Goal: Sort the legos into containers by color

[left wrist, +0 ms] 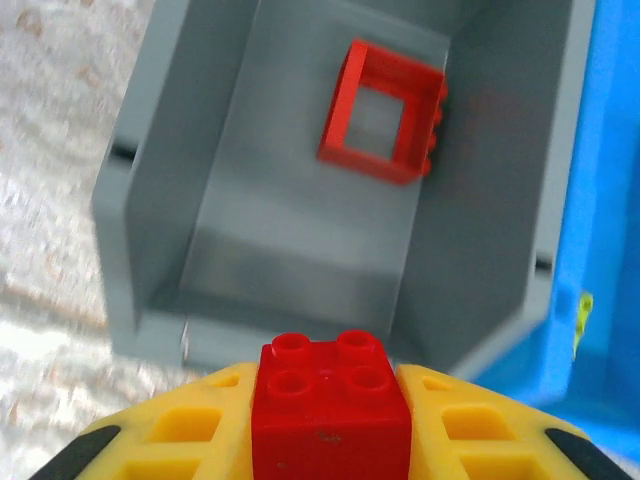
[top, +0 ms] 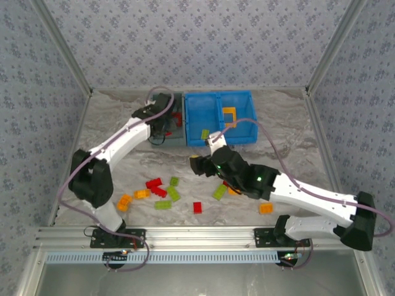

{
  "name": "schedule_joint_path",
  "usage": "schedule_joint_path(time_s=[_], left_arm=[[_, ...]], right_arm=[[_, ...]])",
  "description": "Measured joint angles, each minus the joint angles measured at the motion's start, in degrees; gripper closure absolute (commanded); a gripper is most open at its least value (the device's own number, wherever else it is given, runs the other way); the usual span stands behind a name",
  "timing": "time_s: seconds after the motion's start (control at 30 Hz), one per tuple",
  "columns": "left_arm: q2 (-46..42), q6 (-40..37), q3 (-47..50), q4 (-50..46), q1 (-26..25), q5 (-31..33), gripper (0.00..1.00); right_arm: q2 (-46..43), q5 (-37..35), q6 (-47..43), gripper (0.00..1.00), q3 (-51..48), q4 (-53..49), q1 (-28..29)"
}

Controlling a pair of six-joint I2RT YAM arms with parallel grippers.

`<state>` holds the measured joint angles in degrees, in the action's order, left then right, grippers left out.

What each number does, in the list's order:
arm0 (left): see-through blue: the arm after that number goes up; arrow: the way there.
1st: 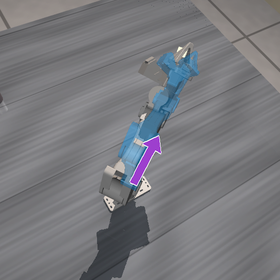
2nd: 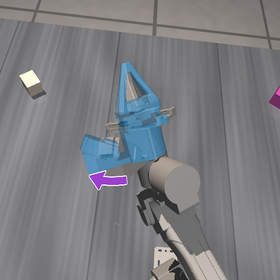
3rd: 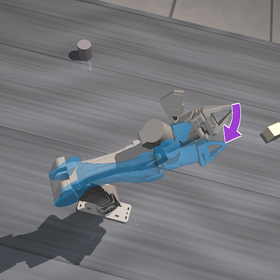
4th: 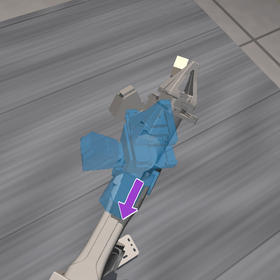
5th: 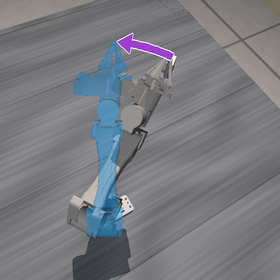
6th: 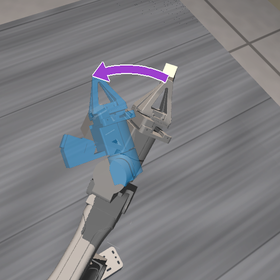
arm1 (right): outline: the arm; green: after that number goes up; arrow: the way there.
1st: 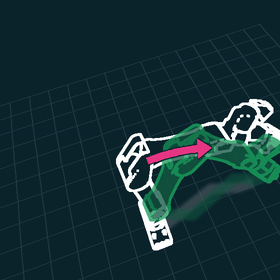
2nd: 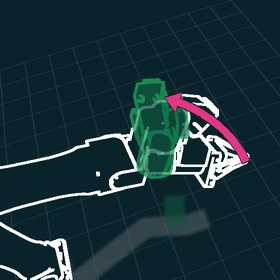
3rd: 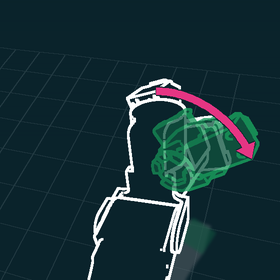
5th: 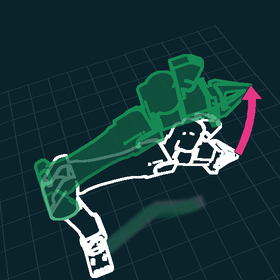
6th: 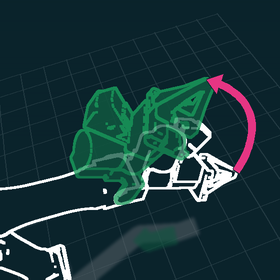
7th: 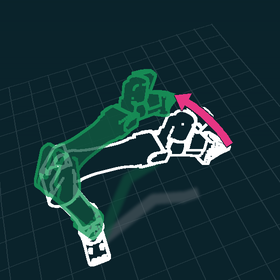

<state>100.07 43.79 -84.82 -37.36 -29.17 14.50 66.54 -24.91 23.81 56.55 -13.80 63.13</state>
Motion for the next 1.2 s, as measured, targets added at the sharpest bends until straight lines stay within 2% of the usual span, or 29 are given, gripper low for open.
schedule_joint_path(time_s=[0.27,0.47,0.53,0.6,0.7,0.87,1.0,1.1,1.2], left_arm=[[14.84,-6.08,-13.81,-3.34,4.22,-1.16,0.75],[19.85,-7.56,-18.69,-6.97,4.31,1.42,0.73],[21.35,-7.82,-19.63,-7.93,4.33,1.99,0.69],[22.84,-8.2,-20.46,-8.85,4.33,2.56,0.55],[23.93,-8.46,-21.0,-9.75,4.31,2.91,0.5],[23.02,-8.83,-21.53,-10.8,3.89,3.13,0.46],[19.1,-8.81,-21.4,-11.34,2.43,3.13,0.45],[12.37,-8.5,-18.69,-10.84,0.83,3.15,0.41],[0.87,-8.09,-11.34,-8.94,-1.68,2.89,0.37]], right_arm=[[6.38,-2.6,-2.67,0.18,3.82,3.67,0.42],[6.4,-2.82,-2.19,0.18,3.82,3.41,0.46],[6.4,-2.82,-1.9,0.17,3.82,3.21,0.59],[6.32,-2.84,-1.57,0.17,3.8,2.71,0.68],[6.08,-3.32,-0.55,0.16,3.8,1.42,0.76],[3.65,-5.27,2.8,0.17,2.58,-2.75,0.5],[0.13,-6.54,7.76,0.2,0.9,-8.46,-0.94],[-2.01,-7.32,13.31,0.21,0.15,-15.04,-2.71],[-3.65,-6.82,20.02,0.2,-1.14,-23.34,-5.01]])
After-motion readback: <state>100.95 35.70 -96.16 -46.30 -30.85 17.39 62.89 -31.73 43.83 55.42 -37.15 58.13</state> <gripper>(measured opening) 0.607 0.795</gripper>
